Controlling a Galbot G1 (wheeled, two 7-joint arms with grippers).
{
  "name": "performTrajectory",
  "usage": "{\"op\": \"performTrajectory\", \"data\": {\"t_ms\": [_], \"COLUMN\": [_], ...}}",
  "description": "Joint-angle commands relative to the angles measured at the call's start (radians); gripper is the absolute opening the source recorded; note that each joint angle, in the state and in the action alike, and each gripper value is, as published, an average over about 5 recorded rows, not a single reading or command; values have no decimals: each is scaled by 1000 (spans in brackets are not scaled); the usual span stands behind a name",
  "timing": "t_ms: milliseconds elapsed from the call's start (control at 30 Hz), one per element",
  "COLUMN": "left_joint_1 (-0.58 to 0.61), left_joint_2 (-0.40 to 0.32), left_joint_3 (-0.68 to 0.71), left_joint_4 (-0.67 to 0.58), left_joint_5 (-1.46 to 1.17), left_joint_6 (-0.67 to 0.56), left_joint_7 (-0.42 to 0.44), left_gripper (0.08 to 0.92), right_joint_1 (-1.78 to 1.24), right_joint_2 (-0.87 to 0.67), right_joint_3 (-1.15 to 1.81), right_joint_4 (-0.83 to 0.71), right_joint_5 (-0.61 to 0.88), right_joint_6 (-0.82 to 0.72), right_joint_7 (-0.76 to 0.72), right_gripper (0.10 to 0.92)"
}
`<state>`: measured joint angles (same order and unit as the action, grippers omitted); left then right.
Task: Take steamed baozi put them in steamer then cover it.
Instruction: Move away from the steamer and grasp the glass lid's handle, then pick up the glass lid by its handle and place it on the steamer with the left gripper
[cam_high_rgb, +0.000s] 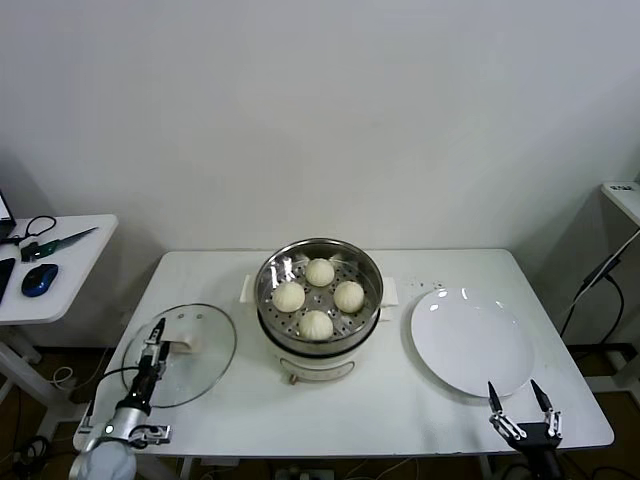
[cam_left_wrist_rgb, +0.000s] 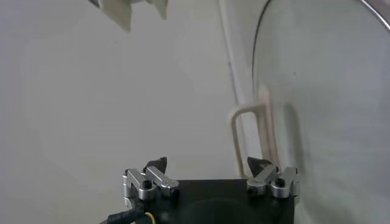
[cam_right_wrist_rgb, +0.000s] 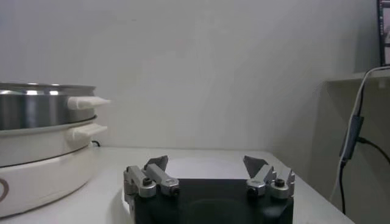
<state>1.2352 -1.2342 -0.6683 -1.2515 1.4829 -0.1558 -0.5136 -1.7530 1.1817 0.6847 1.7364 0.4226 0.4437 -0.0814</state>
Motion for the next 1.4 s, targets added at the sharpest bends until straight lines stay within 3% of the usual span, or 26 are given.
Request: {"op": "performTrajectory", "data": {"t_ms": [33, 133, 767, 900, 1033, 1167, 1400], "left_joint_1": [-30, -35, -33, -16, 22, 80, 184], "left_joint_2": [2, 2, -1, -1, 12, 52, 177], "left_joint_3": [-1, 2, 0, 6, 19, 22, -3], "left_joint_4": [28, 38, 60, 23, -97, -299, -650], "left_joint_5": [12, 15, 17, -18, -155, -301, -602], "left_joint_6": [3, -1, -14, -9, 21, 99, 428], "left_joint_7": [-4, -4, -4, 12, 75, 180, 448], "left_gripper": [798, 747, 182, 140, 140, 140, 140], "right_joint_1": [-1, 1, 1, 0, 0, 4, 16], "right_joint_2": [5, 6, 7, 8, 18, 21, 24], "right_joint_3": [1, 1, 8, 15, 28, 30, 17], "right_joint_4": [-3, -2, 22, 30, 43, 46, 23], "right_joint_5": [-2, -2, -11, -26, -67, -83, -101], "right_joint_6": [1, -1, -17, -33, -72, -88, -89], "right_joint_7": [4, 6, 12, 29, 65, 81, 89], "right_gripper": [823, 823, 823, 823, 823, 823, 823]}}
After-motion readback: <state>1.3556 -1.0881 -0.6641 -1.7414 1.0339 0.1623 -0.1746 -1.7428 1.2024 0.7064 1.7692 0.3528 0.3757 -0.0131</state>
